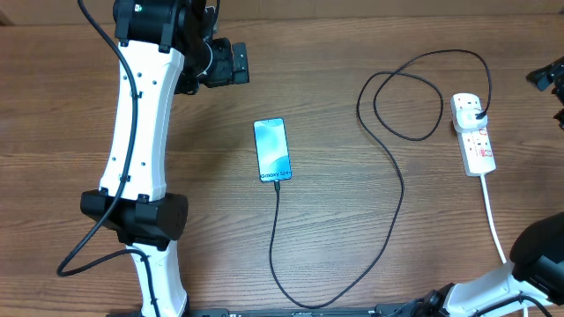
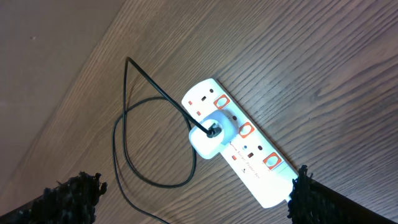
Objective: Plug charger to phone and switch on socket
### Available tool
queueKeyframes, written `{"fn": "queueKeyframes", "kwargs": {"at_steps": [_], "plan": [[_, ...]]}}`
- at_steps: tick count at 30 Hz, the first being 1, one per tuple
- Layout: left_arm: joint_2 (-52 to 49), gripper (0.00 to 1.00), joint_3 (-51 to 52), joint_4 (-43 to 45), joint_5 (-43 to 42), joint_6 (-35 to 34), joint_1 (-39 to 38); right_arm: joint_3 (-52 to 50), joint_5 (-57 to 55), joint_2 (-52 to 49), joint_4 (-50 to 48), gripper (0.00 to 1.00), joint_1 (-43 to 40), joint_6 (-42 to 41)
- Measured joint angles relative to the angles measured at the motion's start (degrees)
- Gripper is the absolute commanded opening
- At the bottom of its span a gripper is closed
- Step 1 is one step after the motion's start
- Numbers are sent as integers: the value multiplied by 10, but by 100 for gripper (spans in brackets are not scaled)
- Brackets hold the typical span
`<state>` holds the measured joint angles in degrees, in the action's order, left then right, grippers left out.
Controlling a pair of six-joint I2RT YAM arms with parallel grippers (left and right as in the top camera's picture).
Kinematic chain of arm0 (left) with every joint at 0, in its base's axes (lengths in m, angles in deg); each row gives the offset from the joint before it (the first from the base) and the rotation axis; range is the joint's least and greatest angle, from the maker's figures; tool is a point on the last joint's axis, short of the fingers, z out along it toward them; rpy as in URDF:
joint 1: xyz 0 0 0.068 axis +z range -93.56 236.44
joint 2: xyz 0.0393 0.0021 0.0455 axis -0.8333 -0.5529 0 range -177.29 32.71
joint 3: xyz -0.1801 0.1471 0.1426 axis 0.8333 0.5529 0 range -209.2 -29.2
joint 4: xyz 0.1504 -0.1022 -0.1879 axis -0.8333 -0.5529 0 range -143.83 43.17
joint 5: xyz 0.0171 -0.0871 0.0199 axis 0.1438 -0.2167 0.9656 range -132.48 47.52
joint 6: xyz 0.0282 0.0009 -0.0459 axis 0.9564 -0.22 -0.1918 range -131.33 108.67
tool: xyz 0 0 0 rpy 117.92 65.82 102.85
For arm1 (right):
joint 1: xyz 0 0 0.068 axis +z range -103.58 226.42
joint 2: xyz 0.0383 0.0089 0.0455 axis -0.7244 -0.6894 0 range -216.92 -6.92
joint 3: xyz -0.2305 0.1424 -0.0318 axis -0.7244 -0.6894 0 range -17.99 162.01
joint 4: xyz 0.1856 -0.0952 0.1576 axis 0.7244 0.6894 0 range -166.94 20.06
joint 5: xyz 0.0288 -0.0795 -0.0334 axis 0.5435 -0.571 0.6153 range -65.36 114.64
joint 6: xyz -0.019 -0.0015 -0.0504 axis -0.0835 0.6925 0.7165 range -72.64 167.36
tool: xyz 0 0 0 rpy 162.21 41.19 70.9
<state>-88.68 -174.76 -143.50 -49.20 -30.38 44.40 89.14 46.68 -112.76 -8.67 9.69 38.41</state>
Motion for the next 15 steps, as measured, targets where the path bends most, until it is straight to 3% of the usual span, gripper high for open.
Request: {"fn": "queueKeyframes", "kwargs": {"at_steps": [15], "plan": [[0, 100, 0, 0, 0, 0, 0, 0, 0, -4, -2, 100, 0, 0]]}}
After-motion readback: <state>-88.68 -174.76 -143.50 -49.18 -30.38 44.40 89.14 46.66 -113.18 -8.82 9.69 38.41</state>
